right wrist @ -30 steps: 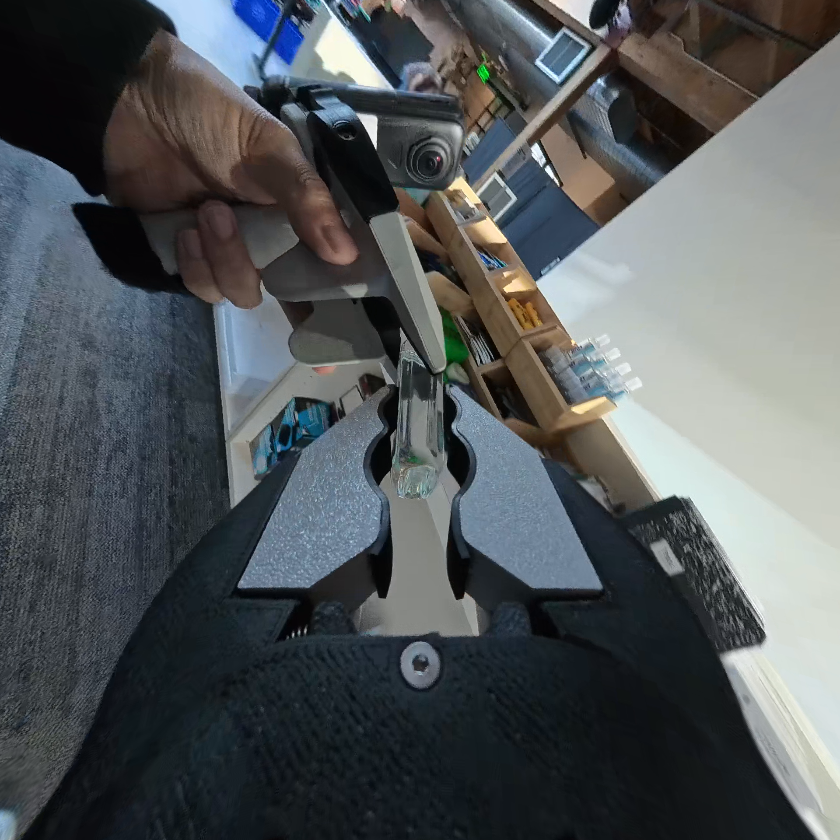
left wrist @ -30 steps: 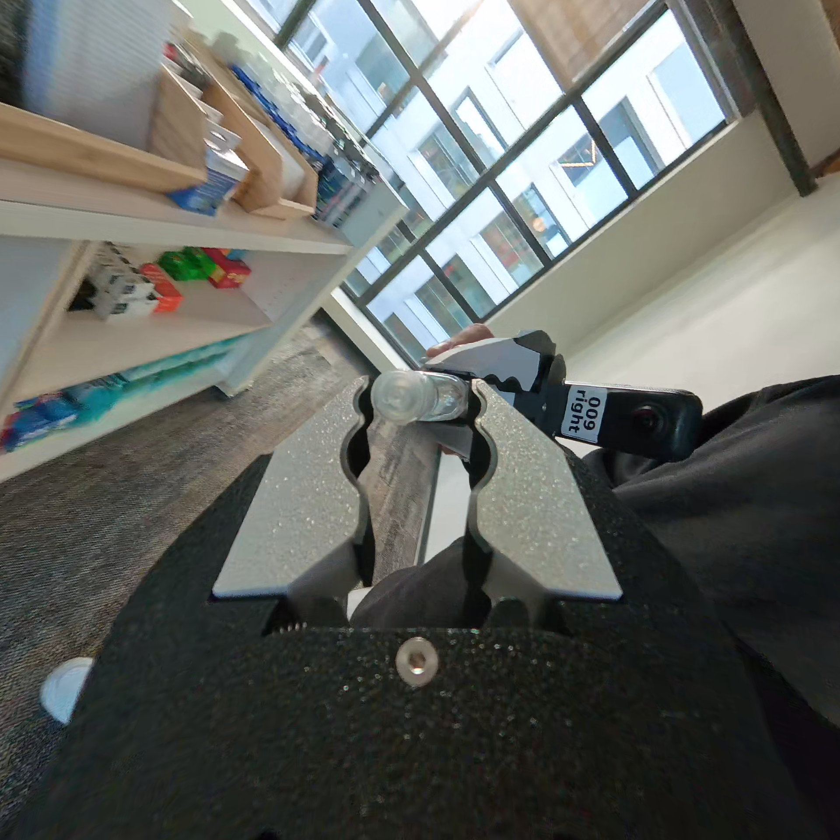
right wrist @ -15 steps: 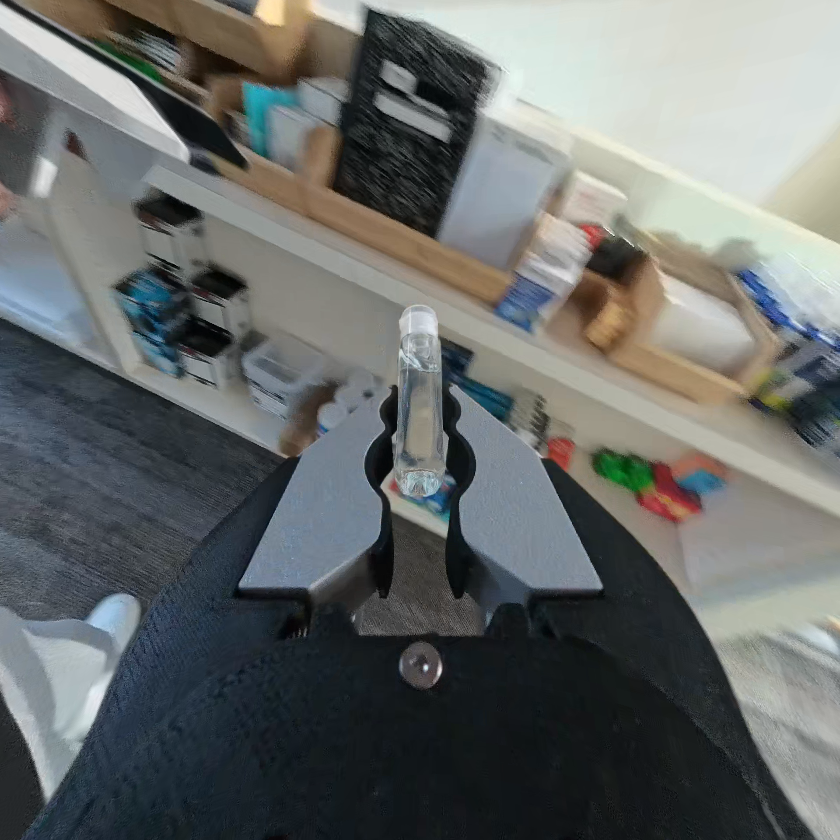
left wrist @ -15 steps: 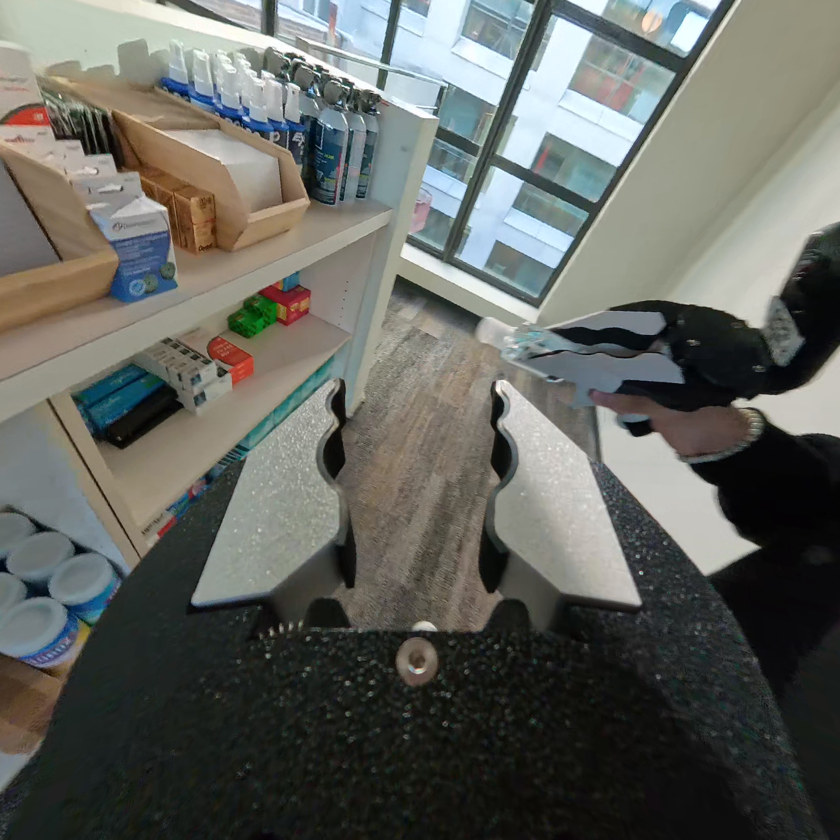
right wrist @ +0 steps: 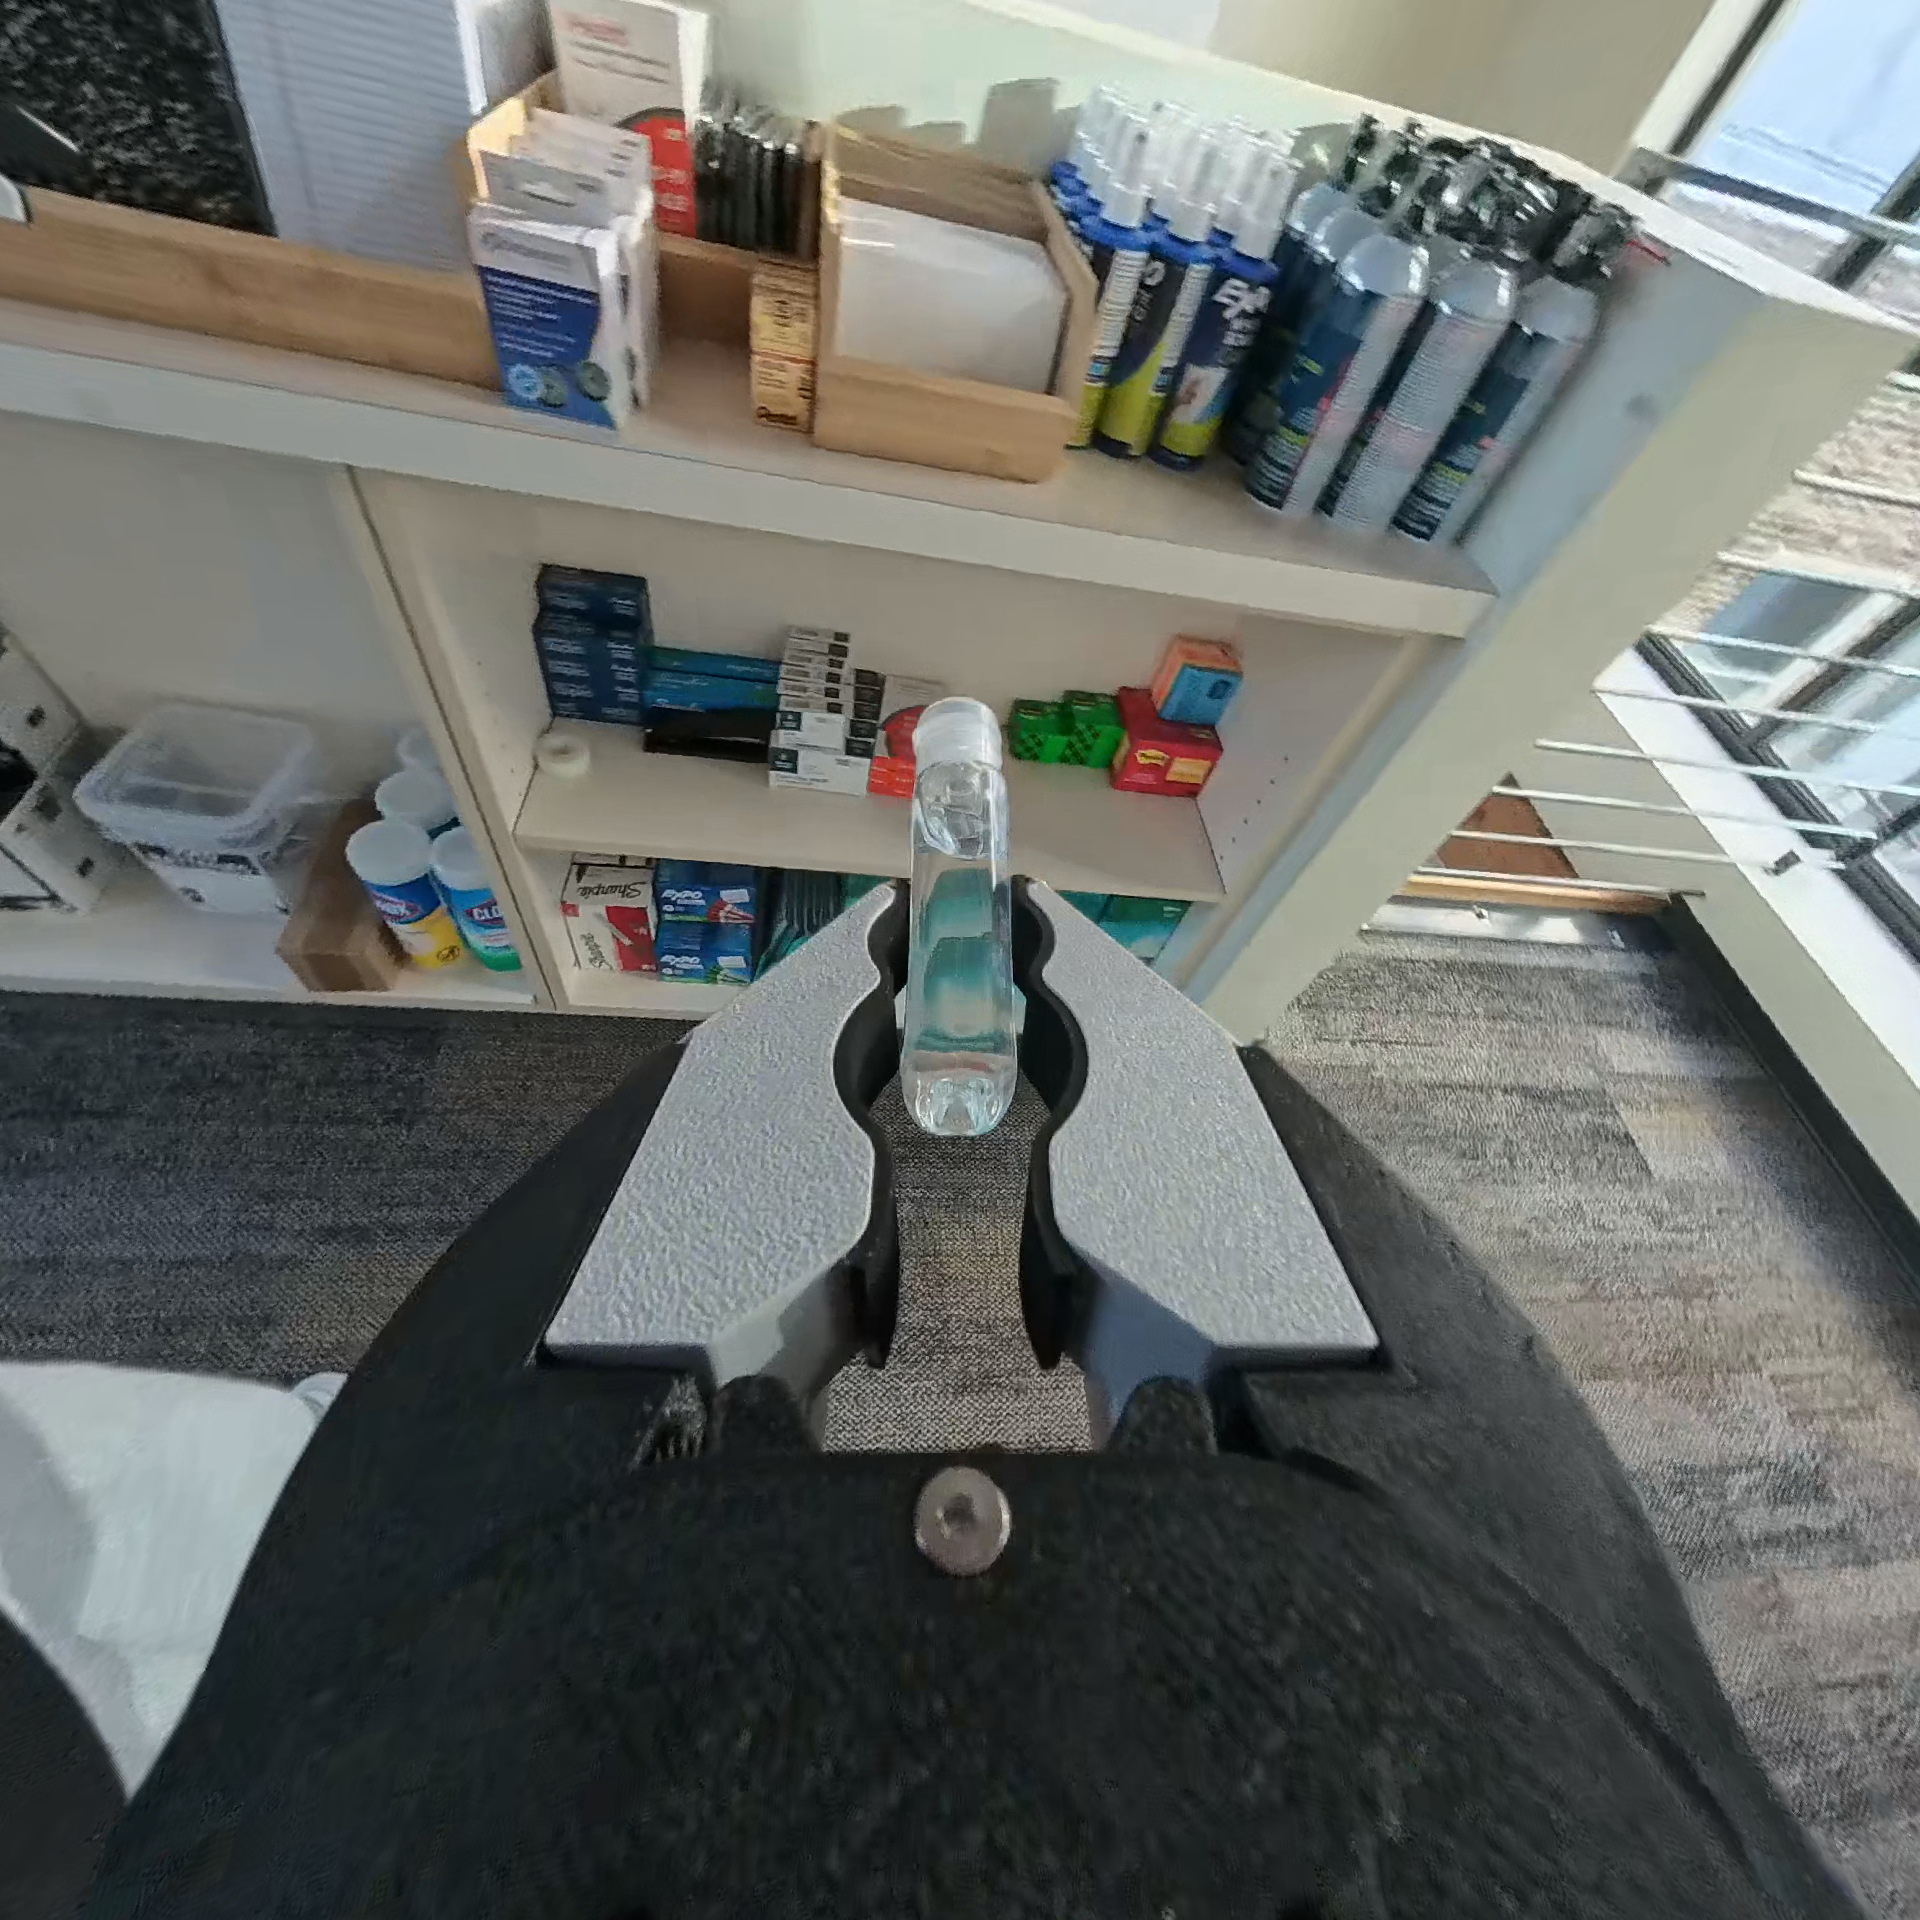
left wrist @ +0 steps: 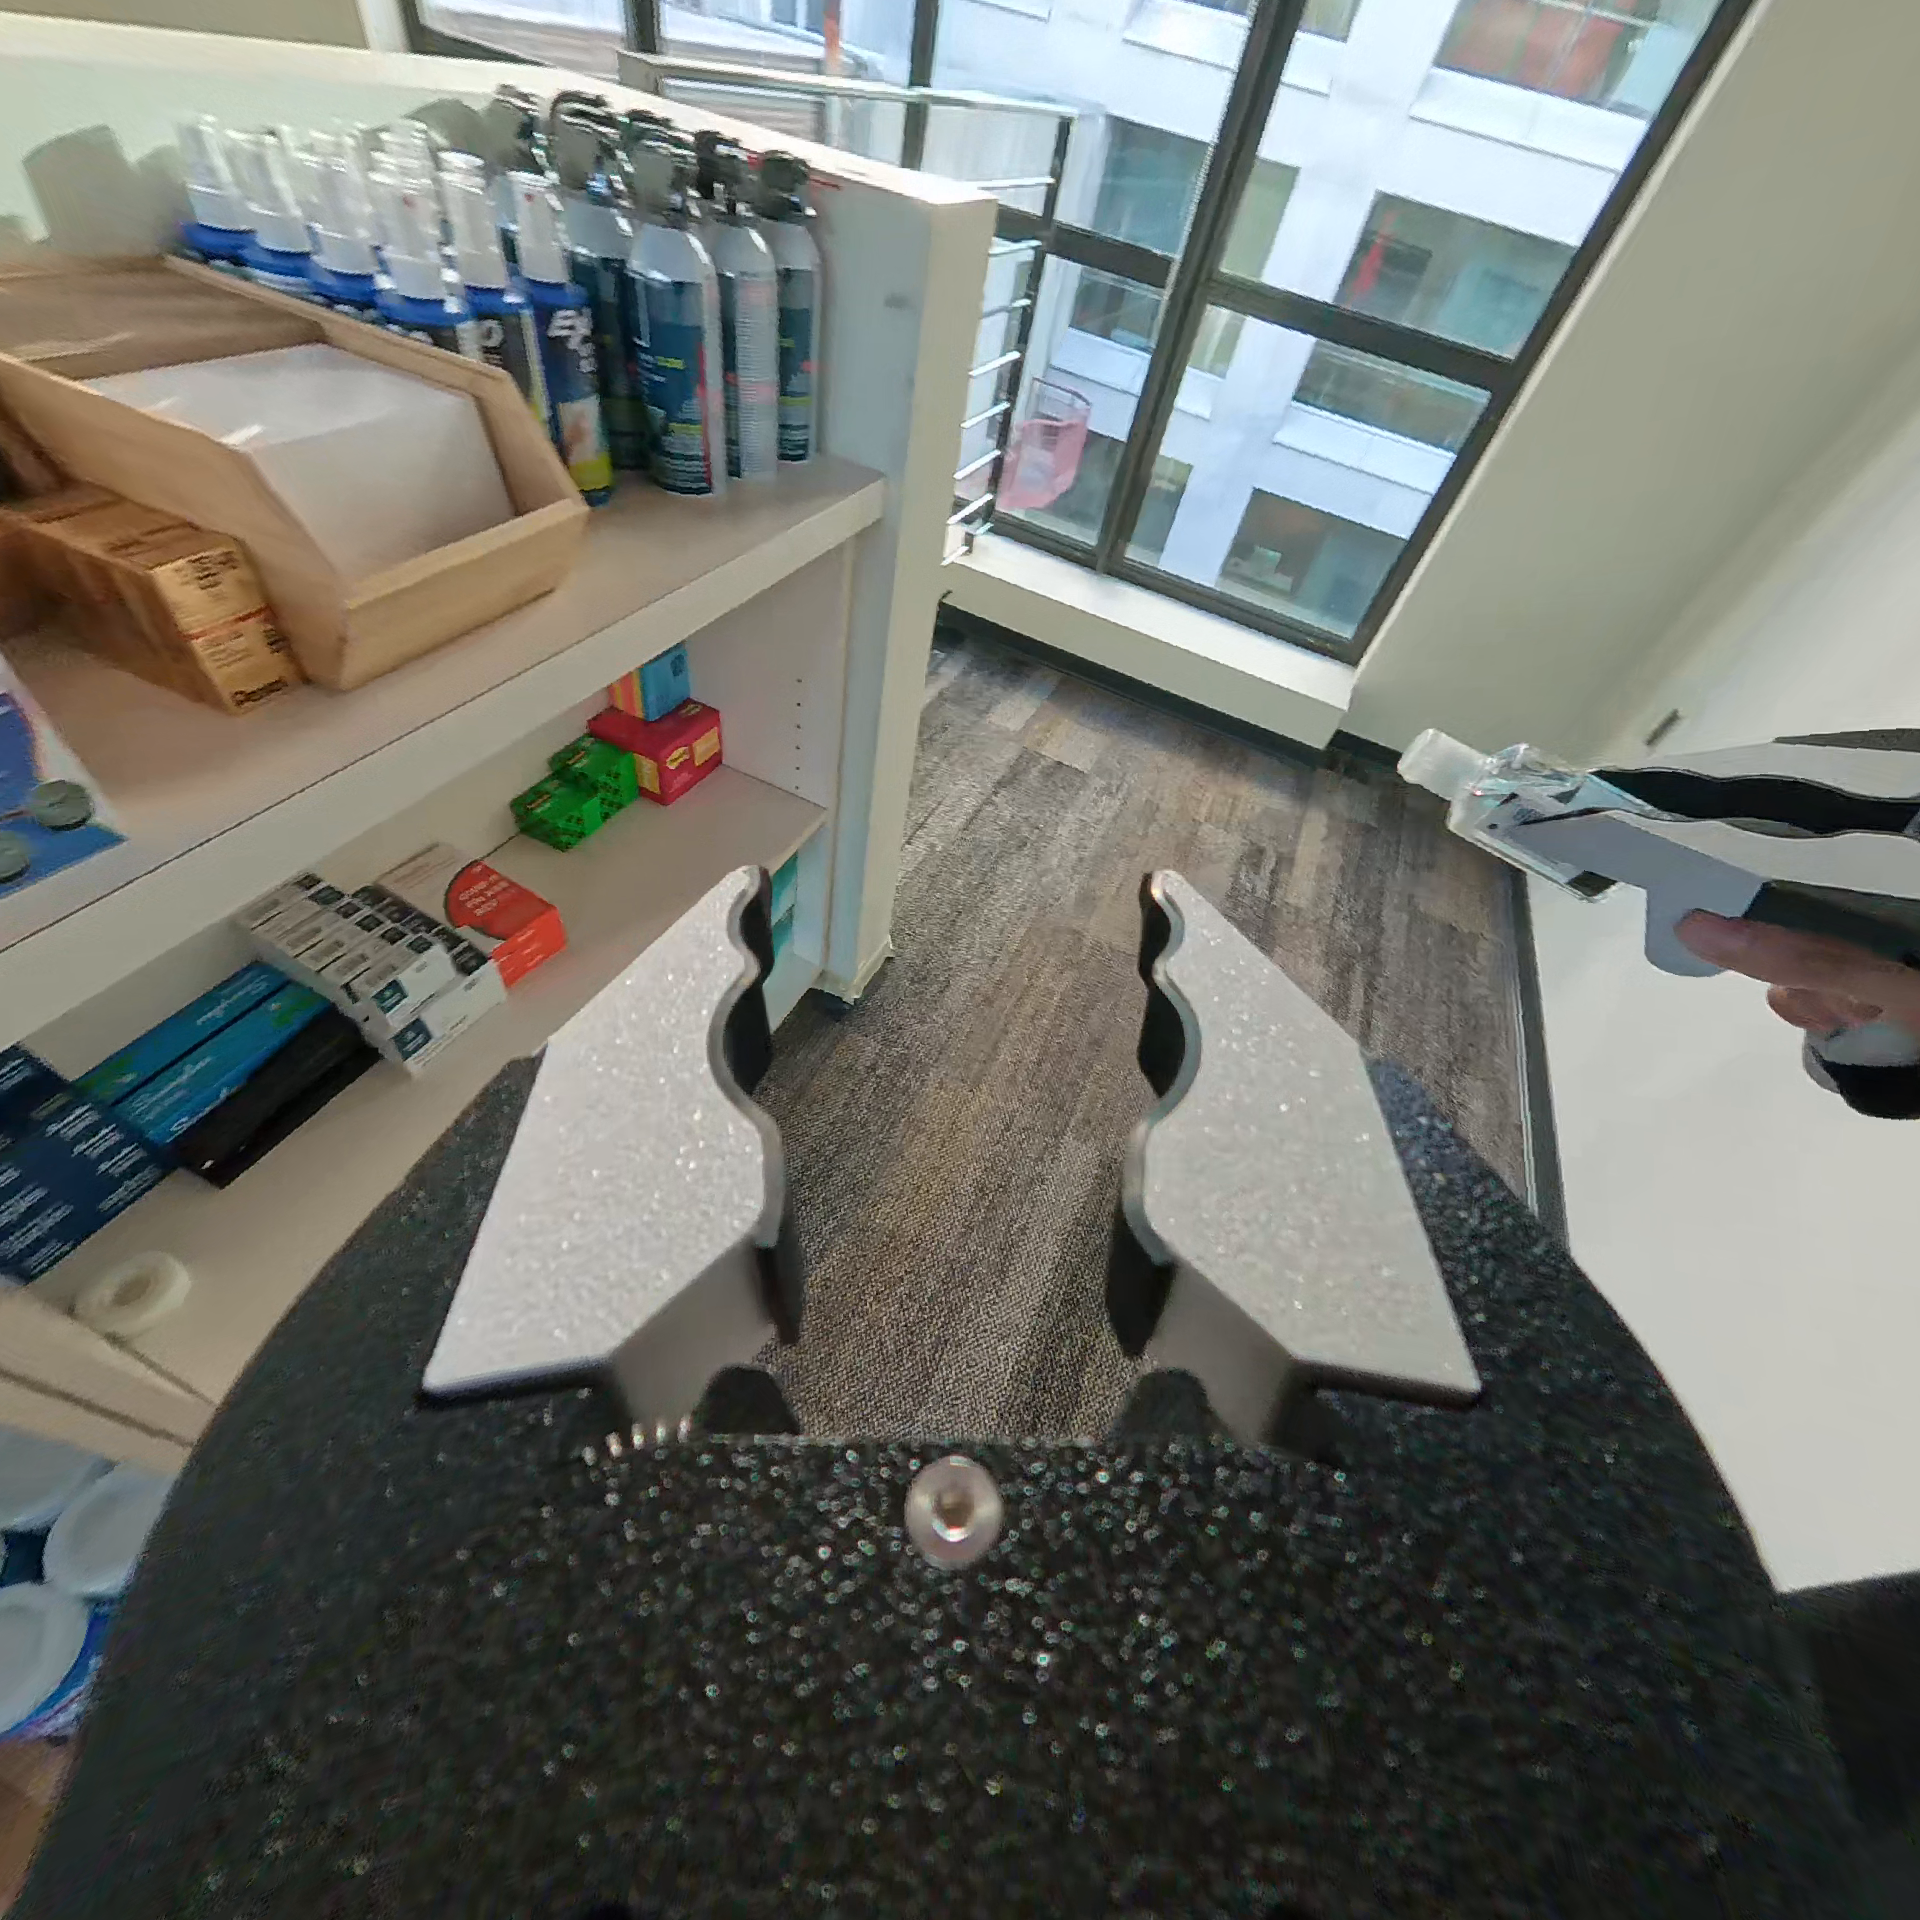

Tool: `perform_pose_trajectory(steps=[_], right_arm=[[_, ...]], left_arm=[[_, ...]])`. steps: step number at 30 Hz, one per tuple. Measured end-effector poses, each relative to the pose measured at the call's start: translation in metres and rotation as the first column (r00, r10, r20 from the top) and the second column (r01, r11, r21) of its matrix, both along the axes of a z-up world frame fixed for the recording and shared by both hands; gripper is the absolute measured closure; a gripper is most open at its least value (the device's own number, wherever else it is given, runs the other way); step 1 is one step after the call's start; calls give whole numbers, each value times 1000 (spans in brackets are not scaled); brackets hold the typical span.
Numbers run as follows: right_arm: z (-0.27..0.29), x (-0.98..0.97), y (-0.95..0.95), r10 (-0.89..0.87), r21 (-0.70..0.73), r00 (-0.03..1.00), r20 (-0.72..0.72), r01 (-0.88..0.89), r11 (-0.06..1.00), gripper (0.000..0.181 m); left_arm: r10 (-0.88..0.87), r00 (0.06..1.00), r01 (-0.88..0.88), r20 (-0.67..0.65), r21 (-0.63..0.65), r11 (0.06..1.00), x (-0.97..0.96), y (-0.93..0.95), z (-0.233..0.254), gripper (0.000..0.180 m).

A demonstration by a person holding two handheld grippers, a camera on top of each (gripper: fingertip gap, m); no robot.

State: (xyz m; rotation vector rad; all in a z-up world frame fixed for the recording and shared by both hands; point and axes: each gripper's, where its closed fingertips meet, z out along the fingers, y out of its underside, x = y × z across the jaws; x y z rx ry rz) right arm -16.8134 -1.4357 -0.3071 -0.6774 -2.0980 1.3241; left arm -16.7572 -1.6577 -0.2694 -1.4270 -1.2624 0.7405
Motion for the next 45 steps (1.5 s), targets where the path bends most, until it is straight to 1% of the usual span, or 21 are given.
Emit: perform_pose_trajectory(steps=[1,3,8,11,15,18,27,30,39,45], right_arm=[[0,1,7,-19,-12,1000,2,19,1000,165],[-4,5,16,-33,-19,999,13,33,999,165],[-16,4,29,-36,-2,998,51,37,999,165],[-19,1,22,-31,-46,996,89,35,998,165],[-16,2,6,25,-26,997,71,-23,999,165],[-13,2,-5,57,-38,997,58,-55,998,165],[-14,13,-27,141,-33,988,58,-139,990,165],[-12,12,-30,147,-38,987,56,-145,989,165],[-13,8,-33,168,-25,984,62,-167,986,165],[-14,1,-24,148,-14,988,54,-147,989,165]], left_arm=[[-20,1000,20,2,-6,1000,-5,7,-1,110],[-43,999,43,13,-17,999,-13,17,-4,111],[-106,994,105,33,36,994,-18,46,-11,116],[-113,993,113,29,-5,994,-13,51,-15,121],[-110,993,110,40,-10,994,-6,52,-18,121],[-105,994,105,35,-16,994,-1,51,-17,121],[-71,996,72,50,-30,997,15,47,-22,121],[-46,998,48,37,-37,998,17,41,-20,121],[-38,999,38,32,9,999,15,48,-21,123],[-43,998,44,37,-5,999,11,53,-24,123]])
